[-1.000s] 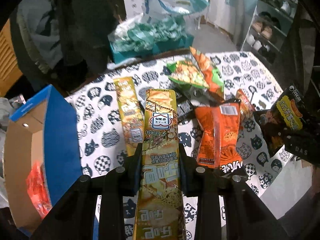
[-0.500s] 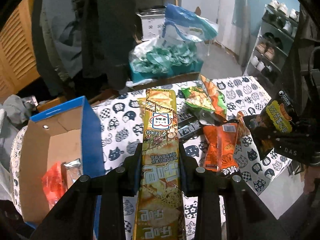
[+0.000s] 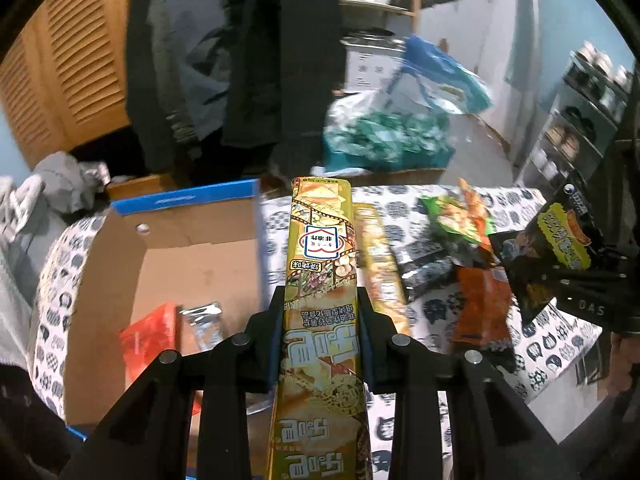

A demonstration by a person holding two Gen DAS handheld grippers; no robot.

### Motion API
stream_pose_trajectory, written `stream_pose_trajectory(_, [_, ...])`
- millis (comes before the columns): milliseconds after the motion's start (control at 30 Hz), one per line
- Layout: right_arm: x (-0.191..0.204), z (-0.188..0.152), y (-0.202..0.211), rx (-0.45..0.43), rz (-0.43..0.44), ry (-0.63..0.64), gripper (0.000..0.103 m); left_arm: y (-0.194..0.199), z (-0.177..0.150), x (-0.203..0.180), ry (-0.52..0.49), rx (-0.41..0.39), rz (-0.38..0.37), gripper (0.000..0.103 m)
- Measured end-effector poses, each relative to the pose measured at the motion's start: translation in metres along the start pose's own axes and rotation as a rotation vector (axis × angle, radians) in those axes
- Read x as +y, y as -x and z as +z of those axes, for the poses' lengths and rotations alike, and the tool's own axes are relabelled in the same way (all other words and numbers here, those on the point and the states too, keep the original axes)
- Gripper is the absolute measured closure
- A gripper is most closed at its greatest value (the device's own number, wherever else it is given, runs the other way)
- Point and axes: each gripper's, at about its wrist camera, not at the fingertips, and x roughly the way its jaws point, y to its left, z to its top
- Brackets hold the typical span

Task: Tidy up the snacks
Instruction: 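Drop the yellow stick pack into the box while the right tool holds the black bag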

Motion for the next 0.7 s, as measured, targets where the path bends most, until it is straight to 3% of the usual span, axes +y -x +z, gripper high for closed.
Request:
stream_pose_trajectory(267, [0.051, 0.028, -0.004, -0.012, 0.057, 0.066, 0.077, -0.003, -0.011, 0.067, 0.106, 0.004, 0.069, 0.072])
stream_pose_trajectory(467, [0.088, 0.041, -0.011, -0.005, 0.098, 0.111, 0.077, -0.022, -0.027, 0.114, 0.184, 0.068, 0.128, 0.072])
stream_pose_trajectory(700, [0.128, 0.049, -0.020, 0.013, 0.130, 0.169, 0.077, -0.050, -0.047, 0.145, 0.271, 0.153, 0.106, 0.072])
